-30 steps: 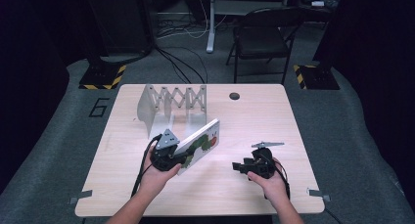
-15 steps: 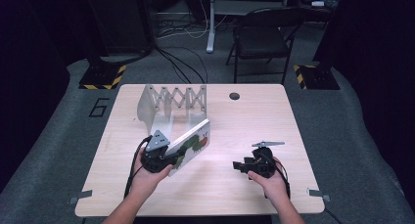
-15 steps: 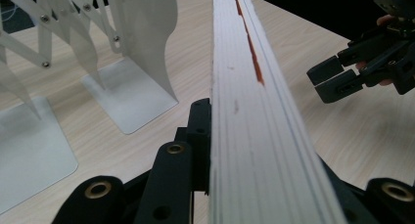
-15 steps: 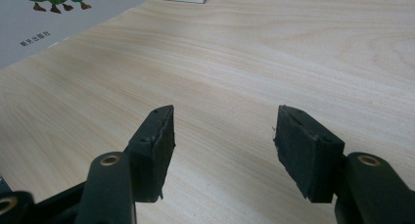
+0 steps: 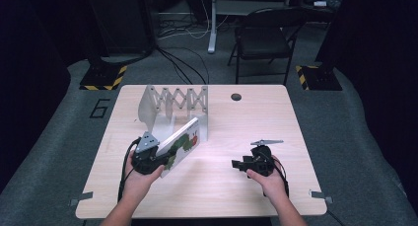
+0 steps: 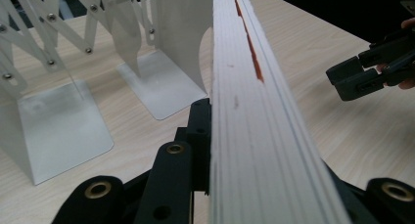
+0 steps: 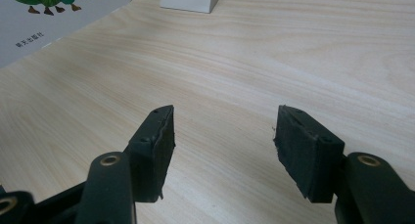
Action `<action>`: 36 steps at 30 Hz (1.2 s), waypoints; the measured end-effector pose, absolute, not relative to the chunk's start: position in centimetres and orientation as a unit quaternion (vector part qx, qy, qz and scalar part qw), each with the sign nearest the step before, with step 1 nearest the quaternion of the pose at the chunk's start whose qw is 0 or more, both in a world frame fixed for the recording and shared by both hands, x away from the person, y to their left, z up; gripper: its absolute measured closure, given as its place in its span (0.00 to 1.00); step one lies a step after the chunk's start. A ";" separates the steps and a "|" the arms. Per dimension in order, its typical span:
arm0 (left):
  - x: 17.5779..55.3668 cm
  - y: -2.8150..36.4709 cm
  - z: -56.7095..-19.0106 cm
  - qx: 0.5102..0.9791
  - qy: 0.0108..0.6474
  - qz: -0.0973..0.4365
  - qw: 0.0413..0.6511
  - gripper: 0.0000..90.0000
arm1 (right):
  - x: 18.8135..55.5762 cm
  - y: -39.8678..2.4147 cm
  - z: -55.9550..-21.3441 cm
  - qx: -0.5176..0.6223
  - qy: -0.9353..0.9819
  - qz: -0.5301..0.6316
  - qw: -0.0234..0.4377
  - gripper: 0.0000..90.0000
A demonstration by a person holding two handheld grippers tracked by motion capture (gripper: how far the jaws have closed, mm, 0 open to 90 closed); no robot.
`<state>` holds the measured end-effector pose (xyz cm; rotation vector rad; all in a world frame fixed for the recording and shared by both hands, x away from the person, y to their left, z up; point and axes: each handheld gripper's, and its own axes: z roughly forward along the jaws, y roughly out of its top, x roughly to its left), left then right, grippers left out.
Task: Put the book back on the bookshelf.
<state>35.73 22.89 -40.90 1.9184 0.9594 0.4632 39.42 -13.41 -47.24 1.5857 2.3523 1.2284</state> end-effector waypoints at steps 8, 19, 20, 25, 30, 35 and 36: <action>35.3 24.4 -41.1 0.765 0.412 0.204 0.452 0.84 | 40.1 -12.1 -47.3 0.497 0.772 0.396 0.016 0.44; 34.9 26.2 -41.3 0.744 0.437 0.224 0.453 0.84 | 40.7 -10.9 -47.5 0.483 0.783 0.392 0.007 0.44; 34.8 26.3 -41.3 0.741 0.440 0.227 0.453 0.84 | 40.8 -10.8 -47.6 0.478 0.784 0.396 0.010 0.44; 34.8 26.9 -41.5 0.736 0.448 0.233 0.452 0.84 | 40.8 -10.6 -47.6 0.480 0.785 0.393 0.005 0.44; 34.9 27.2 -41.9 0.730 0.455 0.240 0.451 0.84 | 40.9 -10.5 -47.7 0.477 0.786 0.392 0.007 0.44; 34.9 27.3 -42.3 0.719 0.464 0.252 0.452 0.84 | 41.0 -10.6 -47.8 0.475 0.787 0.393 0.010 0.44; 34.9 27.3 -42.3 0.718 0.465 0.253 0.451 0.84 | 41.0 -10.6 -47.8 0.475 0.787 0.393 0.010 0.44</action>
